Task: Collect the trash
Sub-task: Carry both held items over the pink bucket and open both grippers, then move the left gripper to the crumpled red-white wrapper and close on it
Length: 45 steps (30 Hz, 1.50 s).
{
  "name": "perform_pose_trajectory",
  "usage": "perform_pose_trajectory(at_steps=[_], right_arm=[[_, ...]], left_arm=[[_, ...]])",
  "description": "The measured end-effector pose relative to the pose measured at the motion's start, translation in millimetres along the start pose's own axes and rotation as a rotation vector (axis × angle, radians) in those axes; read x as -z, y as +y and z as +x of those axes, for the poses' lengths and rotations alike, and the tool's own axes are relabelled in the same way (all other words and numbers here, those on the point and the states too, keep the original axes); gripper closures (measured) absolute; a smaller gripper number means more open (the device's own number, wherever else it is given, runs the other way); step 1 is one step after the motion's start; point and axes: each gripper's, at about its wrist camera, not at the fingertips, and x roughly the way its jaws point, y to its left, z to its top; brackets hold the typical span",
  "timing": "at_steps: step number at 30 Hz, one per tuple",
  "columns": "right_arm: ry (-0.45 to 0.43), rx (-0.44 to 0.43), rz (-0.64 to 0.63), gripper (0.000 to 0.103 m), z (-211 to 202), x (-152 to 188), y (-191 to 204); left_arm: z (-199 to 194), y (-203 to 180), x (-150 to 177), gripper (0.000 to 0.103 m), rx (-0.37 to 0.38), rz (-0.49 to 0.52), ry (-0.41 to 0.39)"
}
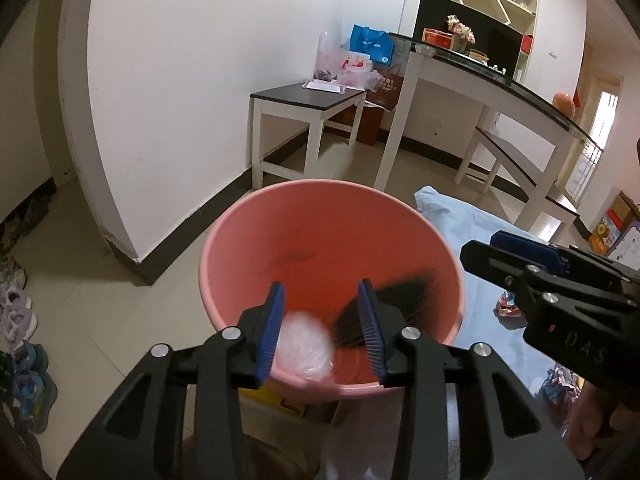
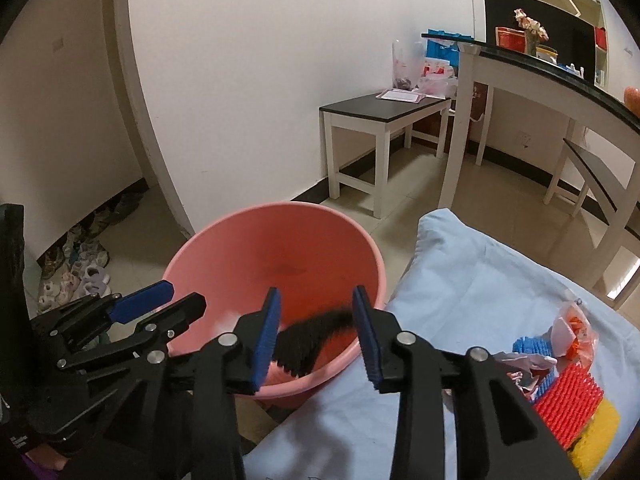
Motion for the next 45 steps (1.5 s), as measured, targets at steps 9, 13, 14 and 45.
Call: perform_pose_trajectory(at_steps=[9, 13, 14, 45], right_arm=[[-0.02, -0.017, 0.032, 0.057, -17.5, 2.5, -5.5], [-0.044, -0.018, 0.052, 0.052, -34.9, 6.0, -11.2], [-0.049, -0.017, 0.053, 0.052, -38.9, 6.8, -11.9], [-0.133, 0.256, 0.319, 0.048, -192.7, 97.2, -170.1]], left_arm=[[-14.0, -5.5, -1.4, 0.065, 0.025, 0.01, -0.021], [-23.7, -14.6, -3.7, 0.065, 0.054, 0.022, -0.04], [-25.9, -17.3, -3.9, 0.065, 0.06, 0.026, -0.045], [-45.3, -162.1, 27.8, 0.065, 0.362, 0.276, 0.03]])
